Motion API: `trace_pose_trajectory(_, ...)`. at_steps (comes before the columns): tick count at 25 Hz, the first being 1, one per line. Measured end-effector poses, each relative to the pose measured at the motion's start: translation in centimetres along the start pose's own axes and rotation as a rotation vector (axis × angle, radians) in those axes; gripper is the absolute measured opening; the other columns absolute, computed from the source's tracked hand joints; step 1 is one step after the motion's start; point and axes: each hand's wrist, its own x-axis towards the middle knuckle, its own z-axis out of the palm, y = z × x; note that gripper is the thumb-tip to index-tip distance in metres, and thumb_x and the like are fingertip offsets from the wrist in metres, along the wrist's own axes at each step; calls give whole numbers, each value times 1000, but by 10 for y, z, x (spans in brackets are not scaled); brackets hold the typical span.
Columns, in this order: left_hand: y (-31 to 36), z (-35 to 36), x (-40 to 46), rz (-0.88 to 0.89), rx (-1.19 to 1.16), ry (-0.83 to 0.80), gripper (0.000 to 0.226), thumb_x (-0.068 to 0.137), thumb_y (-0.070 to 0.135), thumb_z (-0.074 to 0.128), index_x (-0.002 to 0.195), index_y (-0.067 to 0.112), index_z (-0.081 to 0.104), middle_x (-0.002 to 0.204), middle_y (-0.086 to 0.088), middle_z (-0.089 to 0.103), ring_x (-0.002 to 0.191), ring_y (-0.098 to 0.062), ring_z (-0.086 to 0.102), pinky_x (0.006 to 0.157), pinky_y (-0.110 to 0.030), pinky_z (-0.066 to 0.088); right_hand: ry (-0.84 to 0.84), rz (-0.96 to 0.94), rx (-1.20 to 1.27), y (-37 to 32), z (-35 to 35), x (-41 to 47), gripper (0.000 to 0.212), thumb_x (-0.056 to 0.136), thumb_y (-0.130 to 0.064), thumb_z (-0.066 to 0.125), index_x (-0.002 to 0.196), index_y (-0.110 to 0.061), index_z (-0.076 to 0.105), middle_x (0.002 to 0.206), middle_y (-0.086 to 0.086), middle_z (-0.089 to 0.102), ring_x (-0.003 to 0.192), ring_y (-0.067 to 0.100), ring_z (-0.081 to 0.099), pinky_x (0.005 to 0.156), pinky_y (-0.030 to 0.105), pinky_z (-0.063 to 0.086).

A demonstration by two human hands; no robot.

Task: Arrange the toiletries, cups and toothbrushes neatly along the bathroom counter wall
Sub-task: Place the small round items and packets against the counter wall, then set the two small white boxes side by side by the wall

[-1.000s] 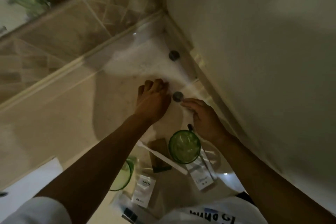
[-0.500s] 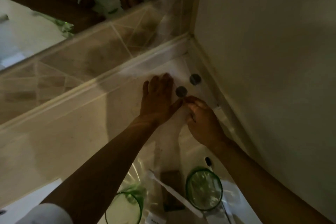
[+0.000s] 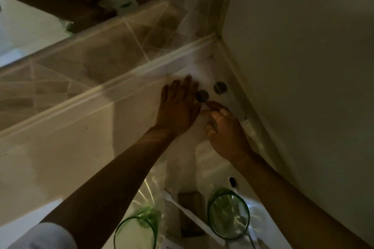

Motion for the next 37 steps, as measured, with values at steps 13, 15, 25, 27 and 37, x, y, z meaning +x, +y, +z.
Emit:
trace_pose_trajectory(13,62,-100,-155,-201,-570,219,22,96,26,55,94,13,72,80,-2,72,69,-17,66,67,-33,53,-19,172,374,54,-30,-121,42,90,7,45,93,-27,70,92,-1,73,75,15,69,73,36,55)
trace_pose_trajectory(15,89,-97,-196,-303,-789,182,21,95,29,54,93,18,71,77,3,71,68,-14,68,66,-33,56,-53,194,339,57,-30,-149,41,90,7,47,96,-26,70,91,-3,73,76,14,69,75,36,56)
trace_pose_trajectory(25,126,12,-368,-804,-1021,26,23,96,25,53,81,17,69,69,3,69,63,-15,65,73,-47,57,-154,257,149,48,-2,-255,16,93,-9,61,94,-21,72,84,-1,71,67,4,64,52,8,45)
trace_pose_trajectory(27,116,22,-393,-863,-985,56,25,92,30,52,75,20,67,68,3,69,65,-17,67,74,-48,56,-224,205,139,34,13,-266,17,92,-9,62,92,-24,72,83,0,71,64,7,65,51,9,46)
trace_pose_trajectory(37,86,31,-428,-744,-753,338,14,91,15,58,98,12,70,97,-5,69,88,-22,63,79,-36,51,-323,36,-61,-31,85,-280,35,90,-25,56,125,-26,54,103,-3,67,89,16,66,80,36,56)
